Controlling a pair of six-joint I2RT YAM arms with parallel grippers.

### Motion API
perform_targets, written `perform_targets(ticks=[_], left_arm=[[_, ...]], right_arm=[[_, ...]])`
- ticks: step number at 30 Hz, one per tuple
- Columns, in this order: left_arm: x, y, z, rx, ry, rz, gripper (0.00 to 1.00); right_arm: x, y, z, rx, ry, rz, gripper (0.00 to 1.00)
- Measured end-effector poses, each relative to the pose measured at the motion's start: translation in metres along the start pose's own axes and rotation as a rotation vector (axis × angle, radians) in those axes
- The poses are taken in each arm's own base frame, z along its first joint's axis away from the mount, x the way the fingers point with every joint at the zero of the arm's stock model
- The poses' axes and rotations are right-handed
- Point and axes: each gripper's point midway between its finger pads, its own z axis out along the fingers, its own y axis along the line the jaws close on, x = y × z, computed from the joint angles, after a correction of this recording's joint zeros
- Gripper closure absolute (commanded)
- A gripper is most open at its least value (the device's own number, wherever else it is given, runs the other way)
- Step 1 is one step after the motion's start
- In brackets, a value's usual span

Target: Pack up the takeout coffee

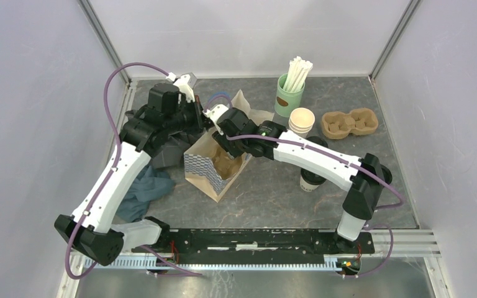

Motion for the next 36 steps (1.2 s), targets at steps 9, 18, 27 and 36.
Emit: perform_targets(ticks=[9,18,27,36], left_arm=[[-0.002,0.008,0.002,-0.035,-0.016,-0.001,0.98],[-0.003,0.008,0.003,-0.04,-0.023,0.0,0.98],[0.001,0.0,0.005,0.012,0.004,0.0,0.98],[-0.001,-0.021,-0.004,0.149,-0.046,0.077,0.98]], right_arm=[[-0.009,0.0,0.003,-0.004,-0.019,-0.033,0.2],[-0.04,-0.011,-0.034,0.002,-0.035,-0.013,0.15],[-0.086,-0.02,-0.126,-0.056,-0.224,0.15,0.12],[-0.052,-0.116,-0.196,0.14,-0.397,0.39,0.06]])
